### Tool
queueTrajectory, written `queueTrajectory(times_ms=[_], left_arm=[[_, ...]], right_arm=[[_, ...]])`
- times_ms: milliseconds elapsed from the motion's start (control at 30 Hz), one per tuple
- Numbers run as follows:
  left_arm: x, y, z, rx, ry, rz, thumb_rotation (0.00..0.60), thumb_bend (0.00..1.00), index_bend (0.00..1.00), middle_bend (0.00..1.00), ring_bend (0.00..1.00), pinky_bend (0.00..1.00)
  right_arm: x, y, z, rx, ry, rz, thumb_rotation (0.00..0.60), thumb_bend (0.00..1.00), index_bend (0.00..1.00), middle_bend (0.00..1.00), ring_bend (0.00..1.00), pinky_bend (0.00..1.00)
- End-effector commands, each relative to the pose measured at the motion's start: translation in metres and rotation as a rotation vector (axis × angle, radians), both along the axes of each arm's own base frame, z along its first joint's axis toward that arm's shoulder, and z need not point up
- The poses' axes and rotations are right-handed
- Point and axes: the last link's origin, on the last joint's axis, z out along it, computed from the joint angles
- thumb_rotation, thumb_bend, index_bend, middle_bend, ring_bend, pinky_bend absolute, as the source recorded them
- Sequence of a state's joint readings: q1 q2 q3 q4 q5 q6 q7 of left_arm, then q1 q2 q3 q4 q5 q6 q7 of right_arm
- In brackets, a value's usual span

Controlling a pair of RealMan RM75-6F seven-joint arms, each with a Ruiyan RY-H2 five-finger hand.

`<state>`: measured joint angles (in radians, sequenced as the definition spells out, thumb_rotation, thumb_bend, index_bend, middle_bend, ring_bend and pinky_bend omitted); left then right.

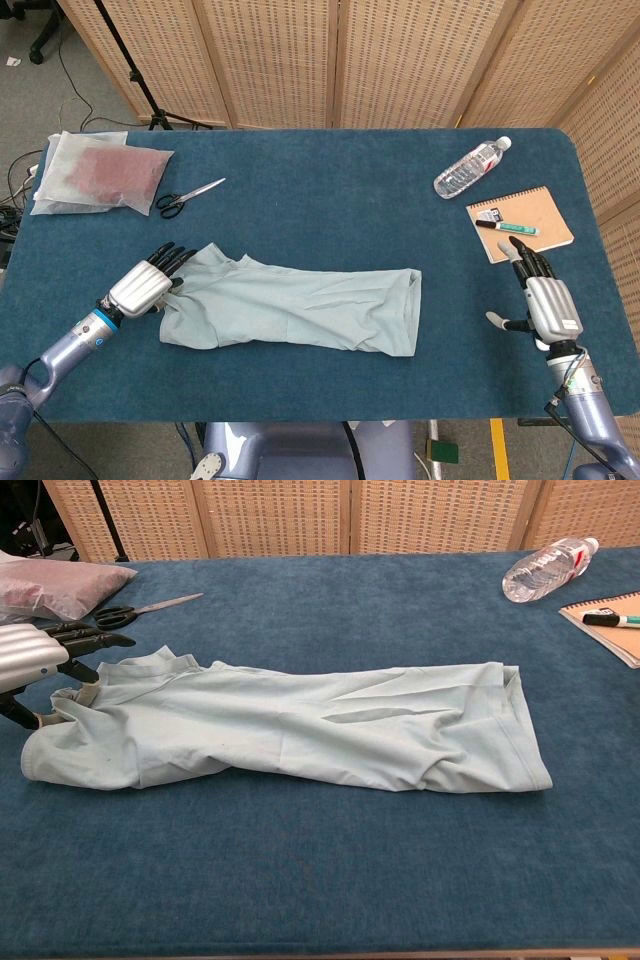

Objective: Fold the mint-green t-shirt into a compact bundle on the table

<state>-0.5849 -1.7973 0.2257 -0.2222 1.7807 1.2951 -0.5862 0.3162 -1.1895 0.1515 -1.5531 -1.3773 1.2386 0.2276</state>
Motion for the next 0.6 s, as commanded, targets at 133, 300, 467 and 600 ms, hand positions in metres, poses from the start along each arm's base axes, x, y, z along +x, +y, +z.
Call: queueTrajectory(times_ms=[133,300,467,600], left_arm=[[0.0,0.001,0.003,-0.001,-0.009,-0.002,0.6,0.84,0.69,0.0,0.0,0.0],[0.0,0.001,0.006,0.003,-0.013,-0.007,0.6,0.91,0.71,0.0,0.0,0.0],[-0.003,0.001,0.013,0.016,-0.004,-0.003,0.6,0.94,0.71,0.0,0.0,0.0],[-0.01,0.001,0.022,0.032,0.012,0.011,0.6,0.94,0.72,0.0,0.0,0.0]], right_arm=[[0.0,0.0,0.001,-0.001,-0.004,-0.001,0.6,0.0,0.0,0.0,0.0,0.07],[0.0,0.0,0.001,-0.002,-0.005,0.0,0.6,0.0,0.0,0.0,0.0,0.07],[0.0,0.0,0.001,-0.002,-0.007,0.002,0.6,0.0,0.0,0.0,0.0,0.07],[0.001,0.001,0.002,-0.003,-0.009,0.003,0.6,0.0,0.0,0.0,0.0,0.07]])
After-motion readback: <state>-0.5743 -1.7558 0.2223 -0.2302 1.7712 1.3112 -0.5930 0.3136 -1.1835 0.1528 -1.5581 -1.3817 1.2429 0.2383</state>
